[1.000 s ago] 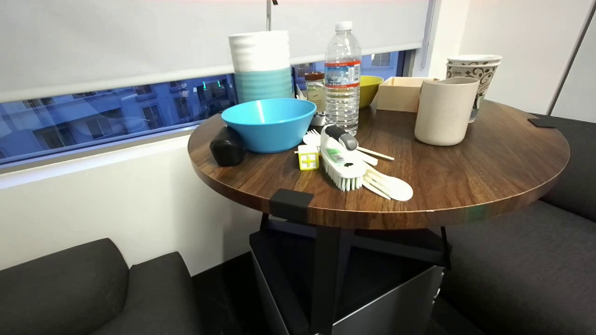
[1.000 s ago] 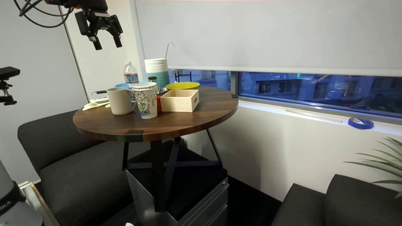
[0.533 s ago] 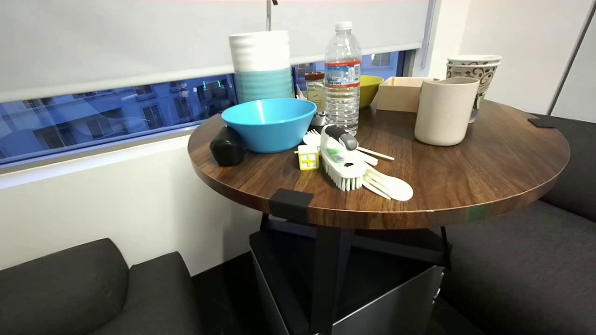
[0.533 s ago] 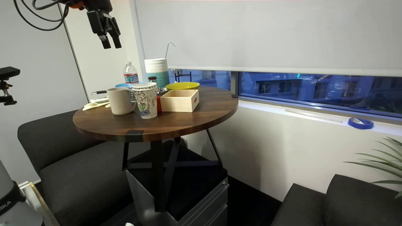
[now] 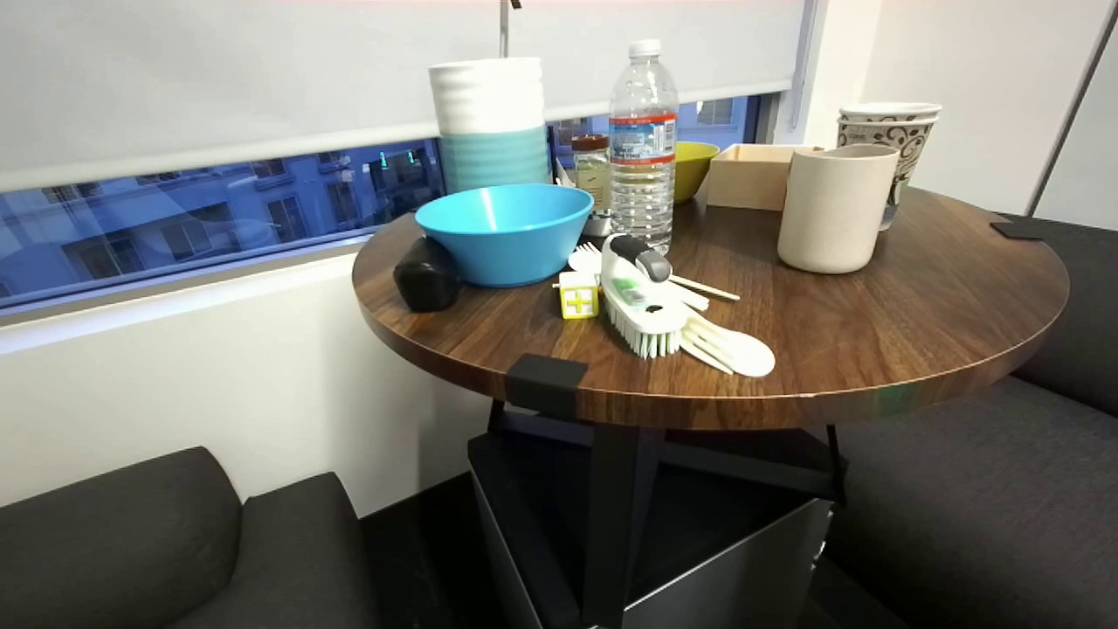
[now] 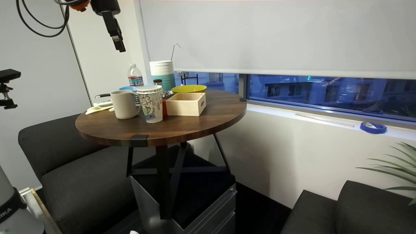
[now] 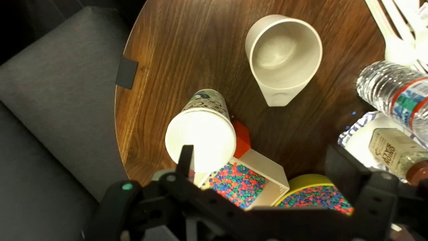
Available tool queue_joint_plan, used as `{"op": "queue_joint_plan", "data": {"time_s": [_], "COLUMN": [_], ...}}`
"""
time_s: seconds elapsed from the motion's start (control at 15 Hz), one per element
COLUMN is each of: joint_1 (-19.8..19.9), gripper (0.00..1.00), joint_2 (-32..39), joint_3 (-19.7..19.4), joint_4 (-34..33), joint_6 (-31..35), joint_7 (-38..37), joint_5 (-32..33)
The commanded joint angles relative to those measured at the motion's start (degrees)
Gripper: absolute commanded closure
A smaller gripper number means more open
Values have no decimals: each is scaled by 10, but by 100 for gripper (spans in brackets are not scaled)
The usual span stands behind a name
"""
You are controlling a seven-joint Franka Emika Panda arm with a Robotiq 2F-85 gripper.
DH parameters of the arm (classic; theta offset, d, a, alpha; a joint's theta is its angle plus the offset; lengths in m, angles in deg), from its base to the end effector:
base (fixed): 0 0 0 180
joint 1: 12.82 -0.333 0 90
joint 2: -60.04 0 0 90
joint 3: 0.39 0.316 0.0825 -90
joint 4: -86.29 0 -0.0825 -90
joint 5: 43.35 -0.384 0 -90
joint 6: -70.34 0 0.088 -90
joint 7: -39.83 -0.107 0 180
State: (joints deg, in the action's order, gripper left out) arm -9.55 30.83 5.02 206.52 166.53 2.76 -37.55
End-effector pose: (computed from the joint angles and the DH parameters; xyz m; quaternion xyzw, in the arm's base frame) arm 0.4008 0.0139 0.6260 0.9499 -0.3007 0.0658 0.0548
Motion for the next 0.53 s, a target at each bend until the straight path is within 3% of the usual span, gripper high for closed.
{"op": "queue_joint_plan", "data": {"time_s": [0.0, 0.47], "joint_1": [6, 7], "gripper": [0, 0], "joint_2": [1, 1], "joint_3": [5, 5], "joint_4": [-2, -5], "joint_6": [-1, -1], "joint_7": [11, 22], "joint_5": [-3, -3]}}
